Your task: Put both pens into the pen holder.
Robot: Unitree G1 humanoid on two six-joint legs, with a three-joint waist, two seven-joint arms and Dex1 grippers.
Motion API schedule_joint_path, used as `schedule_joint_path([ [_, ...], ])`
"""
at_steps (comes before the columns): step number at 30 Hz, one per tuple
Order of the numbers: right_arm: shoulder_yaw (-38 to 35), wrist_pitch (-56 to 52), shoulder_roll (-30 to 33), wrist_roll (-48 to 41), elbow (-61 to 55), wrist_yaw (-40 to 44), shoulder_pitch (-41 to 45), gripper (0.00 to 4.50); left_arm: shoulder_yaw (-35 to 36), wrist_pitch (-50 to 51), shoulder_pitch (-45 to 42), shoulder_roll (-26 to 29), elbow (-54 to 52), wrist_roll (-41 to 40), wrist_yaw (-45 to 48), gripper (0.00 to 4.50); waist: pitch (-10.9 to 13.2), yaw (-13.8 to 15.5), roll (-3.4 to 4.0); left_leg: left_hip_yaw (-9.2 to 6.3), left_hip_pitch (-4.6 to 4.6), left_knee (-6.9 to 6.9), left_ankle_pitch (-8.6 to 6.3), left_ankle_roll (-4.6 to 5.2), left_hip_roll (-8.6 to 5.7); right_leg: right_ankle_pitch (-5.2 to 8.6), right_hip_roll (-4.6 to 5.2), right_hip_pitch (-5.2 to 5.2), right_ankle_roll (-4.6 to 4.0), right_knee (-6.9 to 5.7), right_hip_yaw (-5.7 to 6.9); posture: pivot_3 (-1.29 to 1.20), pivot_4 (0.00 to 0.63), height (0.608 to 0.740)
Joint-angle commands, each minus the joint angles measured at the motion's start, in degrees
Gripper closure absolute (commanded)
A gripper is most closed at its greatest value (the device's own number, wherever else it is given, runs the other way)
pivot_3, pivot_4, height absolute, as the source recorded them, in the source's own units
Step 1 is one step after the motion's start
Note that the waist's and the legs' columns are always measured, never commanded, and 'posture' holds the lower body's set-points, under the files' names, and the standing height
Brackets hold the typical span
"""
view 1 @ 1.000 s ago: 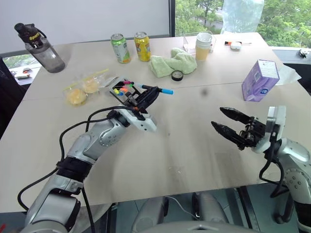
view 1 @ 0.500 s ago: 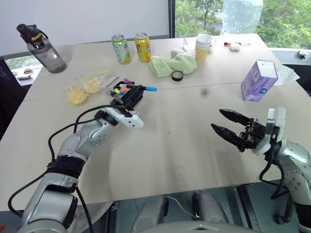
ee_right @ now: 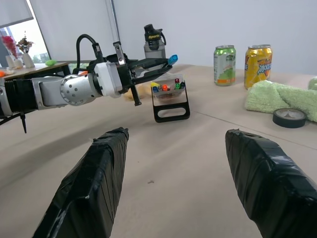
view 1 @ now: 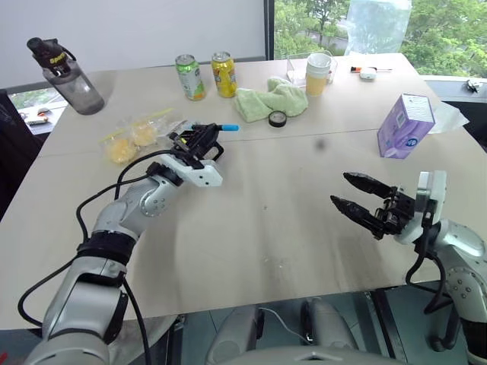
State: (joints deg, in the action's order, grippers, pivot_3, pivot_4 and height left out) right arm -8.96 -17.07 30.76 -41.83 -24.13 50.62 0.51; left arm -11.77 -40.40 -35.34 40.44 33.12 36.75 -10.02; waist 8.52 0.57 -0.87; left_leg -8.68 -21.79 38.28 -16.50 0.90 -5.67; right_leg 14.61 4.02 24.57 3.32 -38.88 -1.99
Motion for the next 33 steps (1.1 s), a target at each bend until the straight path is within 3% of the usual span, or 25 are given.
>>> schedule_joint_path([
  [1, -0.8, 0.6, -0.2, -0.4, -1.9, -0.5, 0.6, 1.14, 0.8, -1.3, -1.4, -0.6, 2.3, -1.8, -0.8, 4.35, 0.0, 0.0, 0.0, 0.0, 0.0, 0.0, 0.0, 0.0, 0.0, 0.0, 0.0, 0.0, 0.0, 0.0, 0.0, 0.0, 0.15, 0.74],
  [12, -0.6, 1.0, -0.4, 0.0, -2.5, -1.2, -0.6, 1.14, 0.2, -4.2, -1.4, -1.6, 0.6, -2.2, 0.5, 4.35, 0.0, 0.0, -0.01, 0.01, 0.0, 0.01, 0.0, 0.01, 0.0, 0.0, 0.01, 0.0, 0.0, -0.01, -0.01, 0.0, 0.15, 0.74],
  [25, -0.7, 1.3, -0.6, 0.6, -2.2, -0.8, -0.8, 1.14, 2.5, 0.1, -1.6, -2.6, 5.2, -7.5, 4.2, 4.35, 0.0, -0.5, -0.01, 0.01, 0.0, 0.03, -0.01, 0.01, 0.0, 0.0, 0.0, 0.0, 0.0, -0.03, 0.0, 0.0, 0.15, 0.74],
  [28, -0.8, 1.3, -0.6, 0.8, -2.3, -1.0, -0.9, 1.14, 2.6, 0.4, -1.8, -2.4, 5.9, -7.4, 3.9, 3.36, 0.0, -0.7, -0.02, 0.01, 0.0, 0.03, -0.01, 0.01, -0.01, 0.0, 0.01, 0.0, 0.0, -0.02, -0.01, 0.0, 0.15, 0.74],
  [33, -0.9, 1.2, -0.5, 0.8, -2.3, -1.1, -0.9, 1.14, 2.7, 0.5, -2.2, -2.3, 6.2, -7.1, 3.0, 1.01, 0.0, -1.1, -0.02, 0.01, -0.01, 0.03, -0.01, 0.01, -0.01, 0.0, 0.01, 0.0, 0.0, -0.03, -0.01, 0.0, 0.15, 0.74],
])
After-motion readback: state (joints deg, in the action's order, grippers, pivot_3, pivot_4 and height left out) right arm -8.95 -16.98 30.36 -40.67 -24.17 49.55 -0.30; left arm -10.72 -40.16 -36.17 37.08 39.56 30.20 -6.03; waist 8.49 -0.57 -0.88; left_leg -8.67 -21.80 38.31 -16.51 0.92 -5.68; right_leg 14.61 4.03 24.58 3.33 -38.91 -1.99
